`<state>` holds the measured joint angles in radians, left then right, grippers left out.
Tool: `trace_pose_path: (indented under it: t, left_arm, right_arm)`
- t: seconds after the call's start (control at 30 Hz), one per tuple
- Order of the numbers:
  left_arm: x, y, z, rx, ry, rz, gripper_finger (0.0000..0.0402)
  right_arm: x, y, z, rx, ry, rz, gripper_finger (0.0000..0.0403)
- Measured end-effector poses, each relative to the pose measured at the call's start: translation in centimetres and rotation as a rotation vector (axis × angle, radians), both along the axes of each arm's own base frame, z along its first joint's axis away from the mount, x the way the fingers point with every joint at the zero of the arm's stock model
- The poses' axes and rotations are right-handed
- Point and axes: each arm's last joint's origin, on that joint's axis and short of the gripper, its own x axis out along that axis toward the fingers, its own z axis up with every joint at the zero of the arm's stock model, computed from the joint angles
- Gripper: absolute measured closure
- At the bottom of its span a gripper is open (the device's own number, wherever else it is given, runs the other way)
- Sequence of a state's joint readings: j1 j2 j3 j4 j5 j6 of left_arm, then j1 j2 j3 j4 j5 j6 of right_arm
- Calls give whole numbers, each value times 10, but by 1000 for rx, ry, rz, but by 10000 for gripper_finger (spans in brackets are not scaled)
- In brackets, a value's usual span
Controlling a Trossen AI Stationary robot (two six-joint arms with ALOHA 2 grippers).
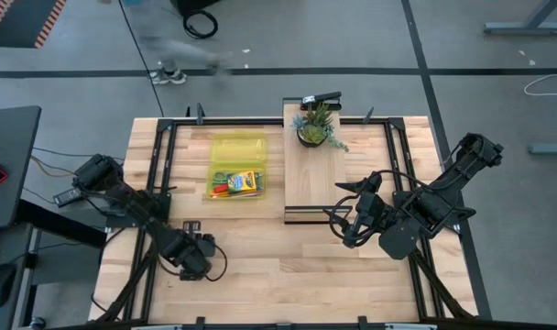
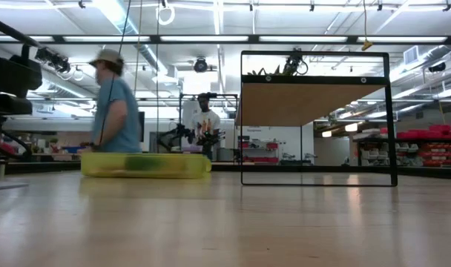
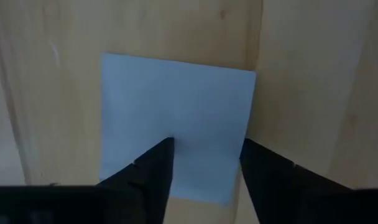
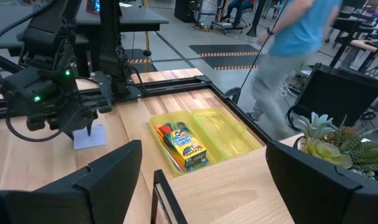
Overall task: Pack school essentials
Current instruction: Put the purple sticky notes into the yellow supply box
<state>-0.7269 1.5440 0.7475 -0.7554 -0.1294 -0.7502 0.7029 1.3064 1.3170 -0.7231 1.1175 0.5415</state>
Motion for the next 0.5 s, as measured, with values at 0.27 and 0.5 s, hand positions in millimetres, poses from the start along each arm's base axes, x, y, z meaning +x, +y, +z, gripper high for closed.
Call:
trace_pose_path:
  t: [0.27, 0.5]
  left_arm:
    - [-10, -8, 0, 18, -16, 56, 287]
    - [-14, -11, 0, 36, -16, 46, 348]
  right_arm:
    - [0, 0, 0, 0, 0, 0, 52]
    - [0, 0, 0, 0, 0, 0, 52]
